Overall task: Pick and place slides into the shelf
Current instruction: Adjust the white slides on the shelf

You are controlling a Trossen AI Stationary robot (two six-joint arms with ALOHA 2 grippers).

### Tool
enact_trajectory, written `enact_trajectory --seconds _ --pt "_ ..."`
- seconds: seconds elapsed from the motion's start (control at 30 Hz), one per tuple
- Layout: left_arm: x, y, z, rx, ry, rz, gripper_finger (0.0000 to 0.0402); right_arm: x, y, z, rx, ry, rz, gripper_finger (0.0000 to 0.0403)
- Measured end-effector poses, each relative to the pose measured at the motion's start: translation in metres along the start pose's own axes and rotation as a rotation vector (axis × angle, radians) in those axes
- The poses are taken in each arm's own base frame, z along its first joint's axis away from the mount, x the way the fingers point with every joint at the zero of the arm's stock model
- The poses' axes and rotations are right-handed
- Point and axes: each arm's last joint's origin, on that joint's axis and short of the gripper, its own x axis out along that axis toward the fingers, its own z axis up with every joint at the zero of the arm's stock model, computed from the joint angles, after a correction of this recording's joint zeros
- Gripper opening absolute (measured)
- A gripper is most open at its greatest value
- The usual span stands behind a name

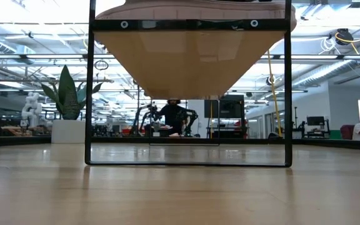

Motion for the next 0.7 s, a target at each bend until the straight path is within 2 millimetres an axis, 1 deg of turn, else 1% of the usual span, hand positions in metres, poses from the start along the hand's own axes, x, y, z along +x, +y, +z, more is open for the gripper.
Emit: enact_trajectory --seconds 0.1,0.23,0.47,0.7 --pt "0.0001 0.0 0.0 0.008 0.0 0.0 0.0081 -0.0003 -0.0021 -0.0013 0.03 0.01 -0.023 0.0008" --pt "0.0 0.0 0.0 0.015 0.0 0.0 0.0081 0.0004 -0.0024 -0.0006 0.032 -0.01 -0.031 0.0008" --pt "0.0019 0.0002 -0.0001 0.049 0.003 0.006 0.0081 0.0006 -0.0049 -0.002 0.043 0.006 -0.056 0.0008" --pt "0.0092 0.0011 -0.0005 0.056 0.017 0.031 0.0081 -0.002 -0.0016 0.0027 0.056 0.02 0.005 0.0003"
